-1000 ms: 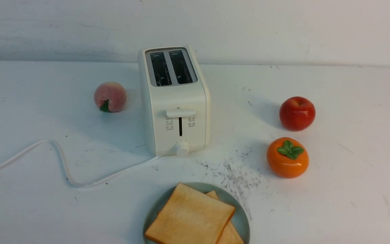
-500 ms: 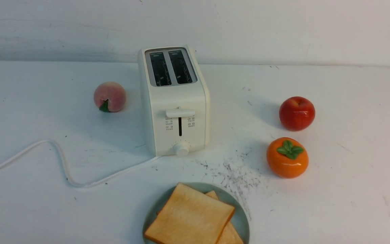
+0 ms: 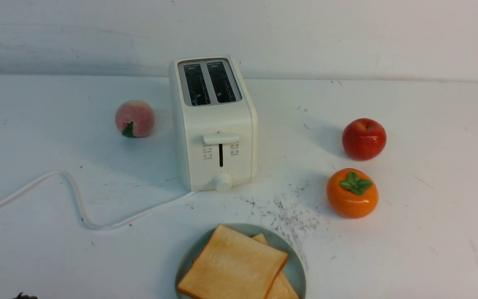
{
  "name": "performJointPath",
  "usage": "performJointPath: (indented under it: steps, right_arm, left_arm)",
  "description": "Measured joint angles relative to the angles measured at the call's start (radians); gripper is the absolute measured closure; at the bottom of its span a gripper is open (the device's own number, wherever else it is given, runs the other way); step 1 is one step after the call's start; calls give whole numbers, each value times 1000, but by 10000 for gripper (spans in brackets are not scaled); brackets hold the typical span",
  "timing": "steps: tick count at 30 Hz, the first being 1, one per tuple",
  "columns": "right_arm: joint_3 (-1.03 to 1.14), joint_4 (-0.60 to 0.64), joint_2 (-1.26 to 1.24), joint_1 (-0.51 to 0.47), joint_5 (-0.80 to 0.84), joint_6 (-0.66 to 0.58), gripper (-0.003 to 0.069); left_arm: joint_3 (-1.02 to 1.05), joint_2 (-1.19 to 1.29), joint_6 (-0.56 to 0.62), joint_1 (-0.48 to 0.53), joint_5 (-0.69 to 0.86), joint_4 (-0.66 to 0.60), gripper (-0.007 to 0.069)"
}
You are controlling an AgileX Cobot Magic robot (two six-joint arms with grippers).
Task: Take toasted bread from bread machine on white table place on plate.
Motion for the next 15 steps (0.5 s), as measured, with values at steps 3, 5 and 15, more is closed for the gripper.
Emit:
performJointPath:
  steps: [3, 5, 15]
  right_arm:
    - [0, 0, 0, 0, 0, 0, 596]
    - [0, 0, 0, 0, 0, 0, 596]
    - [0, -1, 0, 0, 0, 8, 587]
  left_arm:
    - [55, -52, 0, 11, -55, 7, 603]
    - [109, -113, 0, 54, -112, 8, 601]
    - [313, -264, 0, 243, -205, 9, 589]
